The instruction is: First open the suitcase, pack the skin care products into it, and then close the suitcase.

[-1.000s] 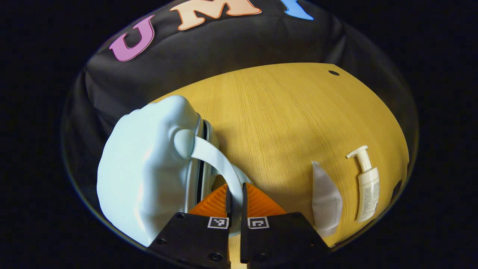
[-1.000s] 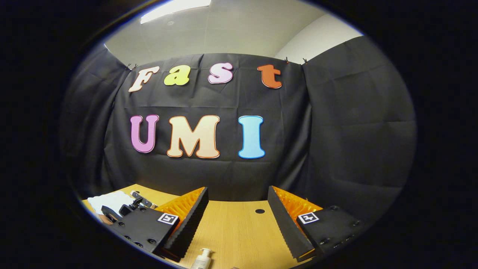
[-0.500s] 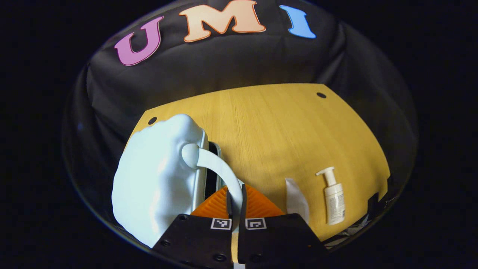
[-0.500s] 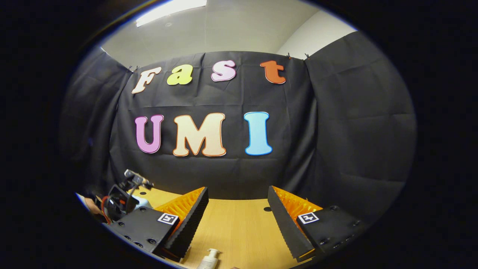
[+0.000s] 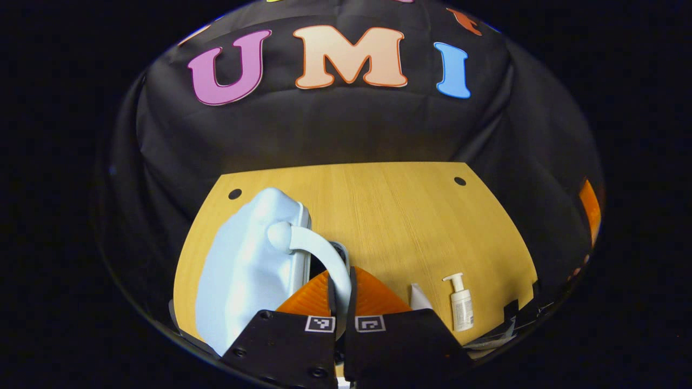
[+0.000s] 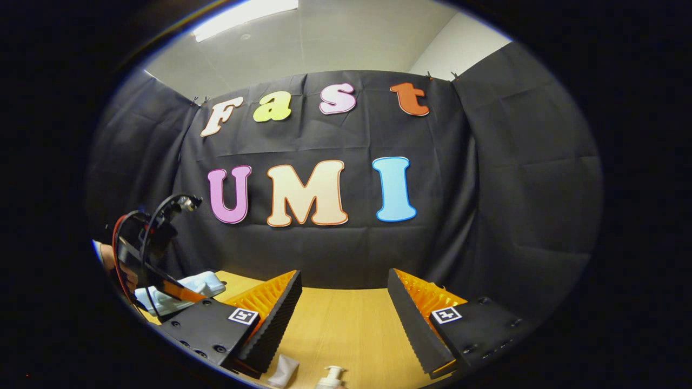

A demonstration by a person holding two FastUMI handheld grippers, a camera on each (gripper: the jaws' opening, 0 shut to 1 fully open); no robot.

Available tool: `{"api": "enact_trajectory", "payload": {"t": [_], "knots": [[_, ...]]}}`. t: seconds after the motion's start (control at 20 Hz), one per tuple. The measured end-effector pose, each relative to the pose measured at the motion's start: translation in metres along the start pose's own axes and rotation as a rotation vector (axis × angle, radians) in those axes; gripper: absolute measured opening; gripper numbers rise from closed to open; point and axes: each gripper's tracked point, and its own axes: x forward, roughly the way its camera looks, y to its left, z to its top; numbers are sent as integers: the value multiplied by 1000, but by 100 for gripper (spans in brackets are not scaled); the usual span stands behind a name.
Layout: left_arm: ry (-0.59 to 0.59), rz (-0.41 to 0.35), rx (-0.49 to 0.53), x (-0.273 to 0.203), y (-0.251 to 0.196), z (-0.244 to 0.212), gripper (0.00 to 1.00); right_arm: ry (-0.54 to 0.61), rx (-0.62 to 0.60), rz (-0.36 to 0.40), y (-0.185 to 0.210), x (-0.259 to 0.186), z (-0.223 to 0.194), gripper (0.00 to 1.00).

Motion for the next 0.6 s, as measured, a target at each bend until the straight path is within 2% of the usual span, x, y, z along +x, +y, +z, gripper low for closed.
{"api": "enact_trajectory", "payload": {"t": [0.25, 0.4, 0.6], "knots": [[-92, 9, -75, -25, 69, 43, 0, 3, 18, -4, 29, 14, -6, 100], [-132, 66, -49, -36, 120, 57, 0, 12, 30, -8, 48, 19, -13, 100], [-140, 105, -33, -42, 171, 58, 0, 18, 30, 0, 74, 27, -18, 100]]}}
